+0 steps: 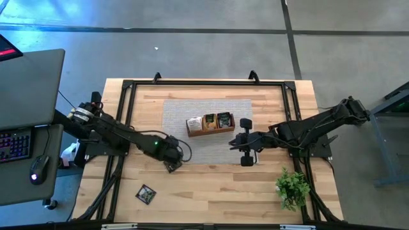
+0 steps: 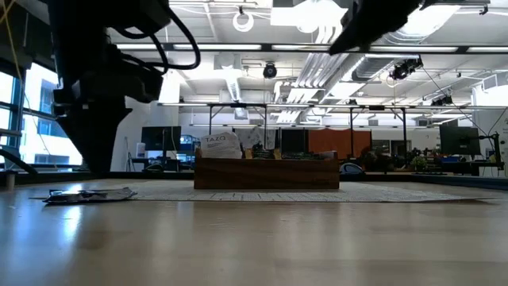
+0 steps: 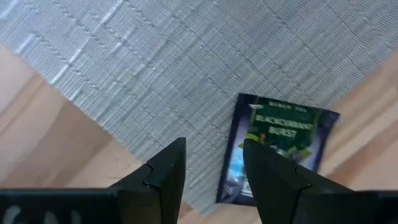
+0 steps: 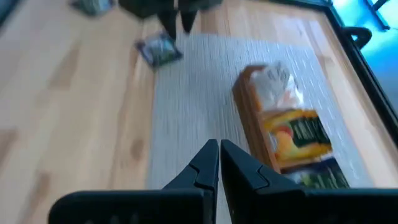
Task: Pick & Place Tea
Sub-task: Put the violet tea bag into the right section of the wooden organizer
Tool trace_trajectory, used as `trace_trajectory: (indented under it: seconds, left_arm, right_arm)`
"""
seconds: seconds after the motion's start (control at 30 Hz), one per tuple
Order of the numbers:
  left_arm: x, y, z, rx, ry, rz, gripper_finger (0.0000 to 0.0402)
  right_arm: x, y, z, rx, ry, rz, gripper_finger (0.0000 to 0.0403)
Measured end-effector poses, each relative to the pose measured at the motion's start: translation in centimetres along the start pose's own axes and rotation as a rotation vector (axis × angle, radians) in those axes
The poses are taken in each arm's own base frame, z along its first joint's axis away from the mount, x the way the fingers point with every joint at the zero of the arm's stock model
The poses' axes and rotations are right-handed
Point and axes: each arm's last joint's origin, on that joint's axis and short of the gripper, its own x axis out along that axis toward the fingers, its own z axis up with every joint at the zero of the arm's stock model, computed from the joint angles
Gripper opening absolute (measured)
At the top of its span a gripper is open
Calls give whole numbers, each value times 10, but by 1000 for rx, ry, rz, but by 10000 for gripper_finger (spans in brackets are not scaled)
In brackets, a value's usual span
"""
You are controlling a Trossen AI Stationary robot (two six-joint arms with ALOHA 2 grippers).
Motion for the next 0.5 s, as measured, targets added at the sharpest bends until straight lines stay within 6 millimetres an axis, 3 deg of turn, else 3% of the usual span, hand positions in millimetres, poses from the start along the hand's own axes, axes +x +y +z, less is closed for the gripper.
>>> trace_trajectory:
  seconds: [0.27, 0.5]
  left_arm:
    - [0, -1, -1, 85, 70, -47, 158]
    - [6, -6, -2, 82, 89, -62, 158]
  right_arm:
    - [-2, 10, 8, 125, -68, 194, 14]
    - [4, 25, 12, 188, -122, 165, 13]
